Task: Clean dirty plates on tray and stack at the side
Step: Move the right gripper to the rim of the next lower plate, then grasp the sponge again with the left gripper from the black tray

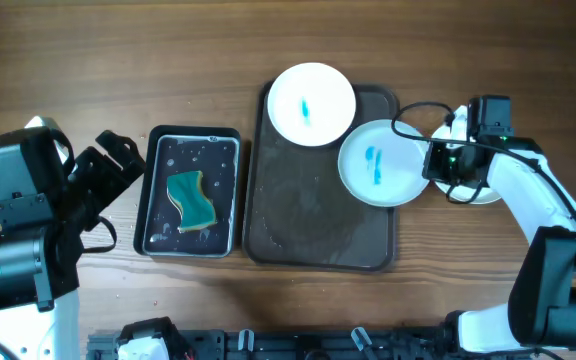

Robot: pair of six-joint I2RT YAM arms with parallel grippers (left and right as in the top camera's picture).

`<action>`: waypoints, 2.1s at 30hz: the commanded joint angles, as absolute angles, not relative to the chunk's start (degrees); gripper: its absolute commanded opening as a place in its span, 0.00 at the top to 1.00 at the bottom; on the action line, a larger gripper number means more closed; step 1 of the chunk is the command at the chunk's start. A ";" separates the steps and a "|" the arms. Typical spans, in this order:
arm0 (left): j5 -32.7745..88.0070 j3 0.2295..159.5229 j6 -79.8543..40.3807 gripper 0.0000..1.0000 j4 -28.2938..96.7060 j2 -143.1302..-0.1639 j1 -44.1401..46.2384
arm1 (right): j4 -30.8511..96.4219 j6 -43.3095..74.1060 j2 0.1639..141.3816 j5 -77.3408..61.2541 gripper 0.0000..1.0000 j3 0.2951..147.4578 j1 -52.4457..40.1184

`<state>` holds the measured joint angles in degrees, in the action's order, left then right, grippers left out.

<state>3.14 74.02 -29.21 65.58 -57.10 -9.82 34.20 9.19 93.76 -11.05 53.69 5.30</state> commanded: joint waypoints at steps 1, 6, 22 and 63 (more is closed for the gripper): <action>4.03 74.70 -28.91 0.00 65.43 -57.17 -9.91 | 38.48 10.48 91.26 -17.19 0.96 53.23 4.58; 4.03 74.70 -28.91 0.00 65.43 -57.17 -9.91 | 47.00 13.02 88.27 -20.67 0.96 53.06 -3.40; 9.96 74.67 -28.77 0.00 63.55 -57.21 -9.89 | 37.28 25.23 85.93 -12.03 0.60 53.56 -16.56; -5.04 56.51 -33.04 0.50 54.57 -85.52 7.97 | 41.25 22.63 75.55 -12.01 0.51 56.49 -16.53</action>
